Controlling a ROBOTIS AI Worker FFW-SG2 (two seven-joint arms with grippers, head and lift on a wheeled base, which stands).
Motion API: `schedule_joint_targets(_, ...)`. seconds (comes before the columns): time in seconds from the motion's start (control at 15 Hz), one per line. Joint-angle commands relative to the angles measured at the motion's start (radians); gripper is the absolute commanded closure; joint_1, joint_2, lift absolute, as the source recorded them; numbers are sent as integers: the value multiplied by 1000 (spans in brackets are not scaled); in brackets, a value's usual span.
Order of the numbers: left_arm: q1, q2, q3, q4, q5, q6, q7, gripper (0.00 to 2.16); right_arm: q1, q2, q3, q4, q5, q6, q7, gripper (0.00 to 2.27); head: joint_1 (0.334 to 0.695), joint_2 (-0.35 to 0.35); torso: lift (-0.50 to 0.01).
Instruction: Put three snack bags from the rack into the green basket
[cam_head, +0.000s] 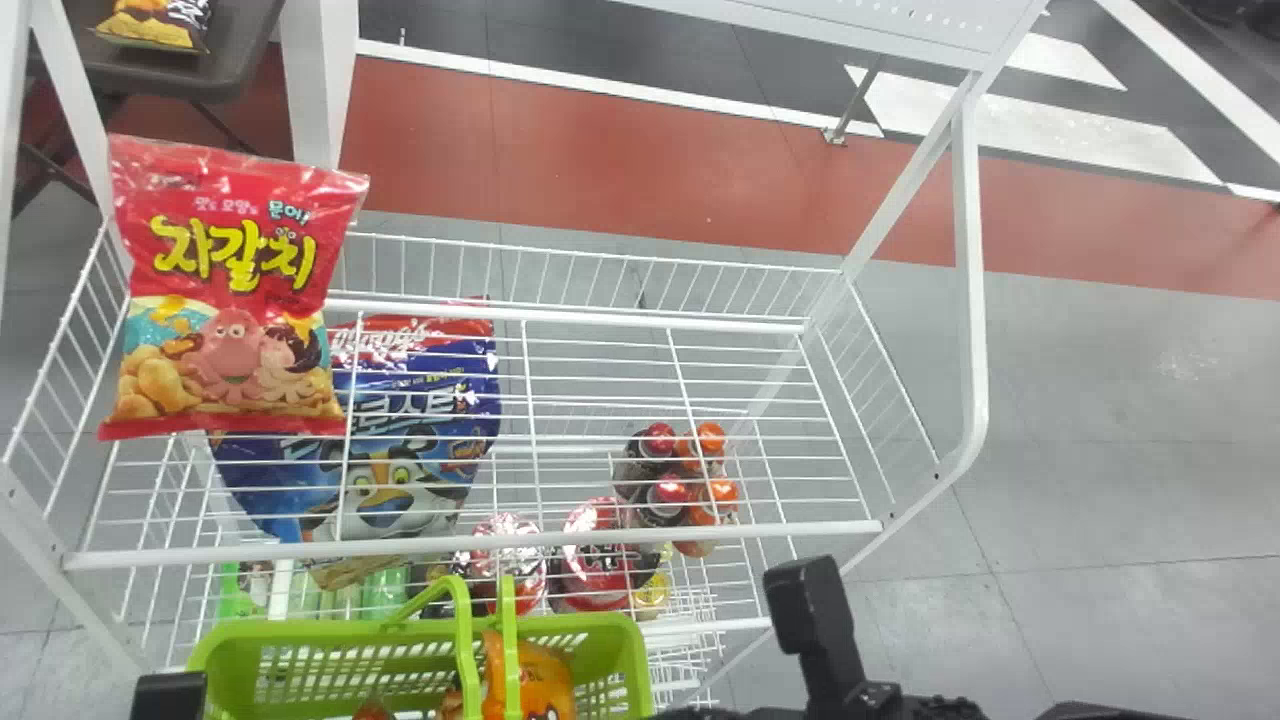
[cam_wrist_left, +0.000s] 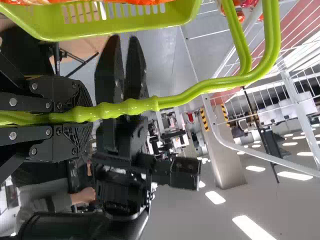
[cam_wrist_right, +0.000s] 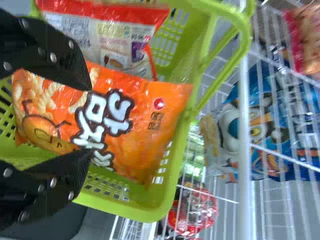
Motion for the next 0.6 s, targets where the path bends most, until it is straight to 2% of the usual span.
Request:
schedule_joint_targets(0.0,8,0,5,0,2,-11,-2,2071,12,27,-36,-23,-11,-128,9,39,695,-350,0)
schedule_joint_targets(0.33,8,-1,-1,0,0,-14,-2,2071,46,87,-10,-32,115,-591,6,60,695,-350,0)
schedule_joint_targets(0.53,8,0,-2,0,0,-11,-2,2071,76,105,45,55,203,-907,-9,63,695,-350,0)
